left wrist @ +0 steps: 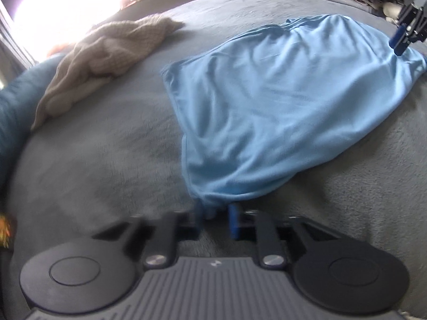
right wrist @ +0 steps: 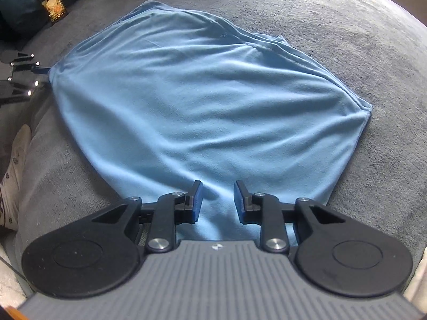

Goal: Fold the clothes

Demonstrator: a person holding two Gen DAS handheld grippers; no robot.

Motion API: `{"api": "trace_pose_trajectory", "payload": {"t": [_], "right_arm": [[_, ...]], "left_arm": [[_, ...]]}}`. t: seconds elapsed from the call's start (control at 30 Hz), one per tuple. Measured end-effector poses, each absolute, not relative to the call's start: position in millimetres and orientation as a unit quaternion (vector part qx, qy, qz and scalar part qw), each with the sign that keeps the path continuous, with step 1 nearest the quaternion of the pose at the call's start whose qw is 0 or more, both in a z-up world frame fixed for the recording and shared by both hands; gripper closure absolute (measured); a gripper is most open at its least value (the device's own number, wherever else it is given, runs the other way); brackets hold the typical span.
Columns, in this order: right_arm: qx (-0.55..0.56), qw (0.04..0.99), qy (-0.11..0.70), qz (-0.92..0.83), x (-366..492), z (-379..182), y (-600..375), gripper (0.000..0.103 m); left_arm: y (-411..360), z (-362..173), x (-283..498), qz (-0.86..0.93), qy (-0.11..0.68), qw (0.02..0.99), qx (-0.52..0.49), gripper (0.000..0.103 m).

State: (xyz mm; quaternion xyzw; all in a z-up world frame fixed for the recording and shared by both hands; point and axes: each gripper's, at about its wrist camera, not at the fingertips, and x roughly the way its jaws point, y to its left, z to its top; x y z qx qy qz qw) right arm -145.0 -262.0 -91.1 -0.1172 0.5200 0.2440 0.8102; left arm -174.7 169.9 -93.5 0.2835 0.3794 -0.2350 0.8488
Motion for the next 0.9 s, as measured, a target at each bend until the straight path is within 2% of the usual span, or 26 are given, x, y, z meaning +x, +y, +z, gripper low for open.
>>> {"api": "trace_pose_trajectory", "payload": {"t": [0.17,0.23,0.37,0.43,0.5,0.57,0.67,0.77,0.83,0.9], "right_arm": [[-0.125,0.808,0.521,0.247,-144,-92,-256,0.078],[-0.125,0.807,0.52,0.249,-145,-91,-255,0.078],[-0.122,0.806,0.524,0.248,-143,-94,-255,0.077],[-0.122,0.805,0.524,0.249,-144,-93,-255,0.077],[-0.123,0.805,0.522,0.252,-146,-92,-254,0.077],[-0.123,0.805,0.523,0.253,-147,-92,-255,0.077],[-0.121,0.802,0.527,0.253,-147,-95,-254,0.077],[-0.12,0.802,0.526,0.256,-147,-95,-252,0.077],[-0.12,0.802,0.525,0.259,-148,-94,-251,0.076],[-0.121,0.802,0.525,0.26,-149,-94,-250,0.076]], "left_arm": [[160,-64,-195,-0.273,0.273,0.854,0.347,0.098],[158,-71,-205,-0.277,0.234,0.833,0.418,0.098],[167,-122,-198,-0.251,0.269,0.782,0.504,0.097],[170,-127,-194,-0.229,0.284,0.787,0.497,0.097],[173,-124,-189,-0.205,0.298,0.803,0.474,0.091],[177,-113,-180,-0.179,0.323,0.823,0.432,0.079],[190,-90,-162,-0.135,0.382,0.854,0.327,0.075],[214,-60,-148,-0.111,0.439,0.882,0.131,0.075],[231,-46,-146,-0.122,0.457,0.881,-0.014,0.072],[237,-45,-145,-0.141,0.476,0.861,-0.107,0.07]]}}
